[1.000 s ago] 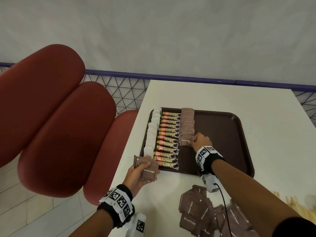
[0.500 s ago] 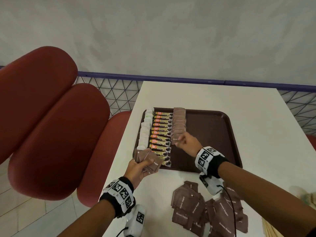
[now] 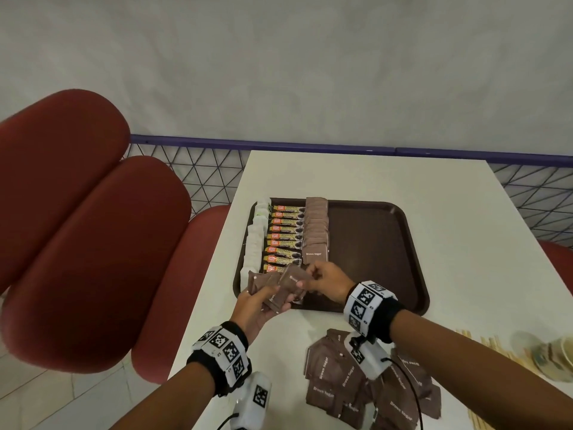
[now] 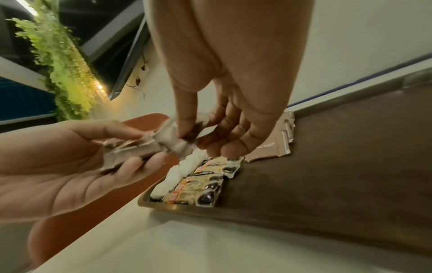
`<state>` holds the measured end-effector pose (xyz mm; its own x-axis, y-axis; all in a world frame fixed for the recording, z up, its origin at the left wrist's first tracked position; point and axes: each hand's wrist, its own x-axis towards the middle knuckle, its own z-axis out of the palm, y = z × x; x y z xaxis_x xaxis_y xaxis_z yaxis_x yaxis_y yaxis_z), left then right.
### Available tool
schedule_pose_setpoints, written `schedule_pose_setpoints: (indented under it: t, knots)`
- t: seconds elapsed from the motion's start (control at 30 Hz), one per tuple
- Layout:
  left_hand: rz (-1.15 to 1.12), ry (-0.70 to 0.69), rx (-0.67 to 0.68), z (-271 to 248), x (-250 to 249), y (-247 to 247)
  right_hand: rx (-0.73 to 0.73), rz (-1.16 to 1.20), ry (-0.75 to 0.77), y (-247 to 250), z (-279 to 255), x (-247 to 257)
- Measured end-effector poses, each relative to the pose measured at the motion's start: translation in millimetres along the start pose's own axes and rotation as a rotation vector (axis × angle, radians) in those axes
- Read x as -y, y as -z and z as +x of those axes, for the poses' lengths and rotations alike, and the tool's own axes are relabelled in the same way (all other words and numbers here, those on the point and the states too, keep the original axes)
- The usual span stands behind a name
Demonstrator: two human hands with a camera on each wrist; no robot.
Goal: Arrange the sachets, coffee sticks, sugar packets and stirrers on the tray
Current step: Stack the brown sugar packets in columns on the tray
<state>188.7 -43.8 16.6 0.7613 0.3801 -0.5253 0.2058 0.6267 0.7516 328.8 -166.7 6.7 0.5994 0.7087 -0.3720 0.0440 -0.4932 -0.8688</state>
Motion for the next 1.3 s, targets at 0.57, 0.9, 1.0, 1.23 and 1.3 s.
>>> schedule_pose_setpoints:
  t: [0.57, 0.9, 1.0, 1.23, 1.3]
  knots:
    - [0.095, -0.027, -0.135, 5.7, -5.3, 29.8, -0.235, -0.482, -0.203, 31.1, 48.3, -2.3]
    - [0.022, -0.012, -0.115, 6.1, -7.0, 33.4, -0.301, -0.957, -0.125, 20.7, 56.7, -5.0]
    - [0.023, -0.020, -0.093, 4.2, -7.9, 32.6, -0.363, -0.975, -0.092, 18.5, 54.4, -6.4]
    - [0.077, -0.048, -0.085, 4.8, -5.4, 29.6, -0.450, -0.907, 0.045, 13.9, 38.9, 2.1]
    - [0.087, -0.049, -0.086, 5.4, -4.4, 26.8, -0.392, -0.771, 0.098, 10.9, 31.2, 5.5]
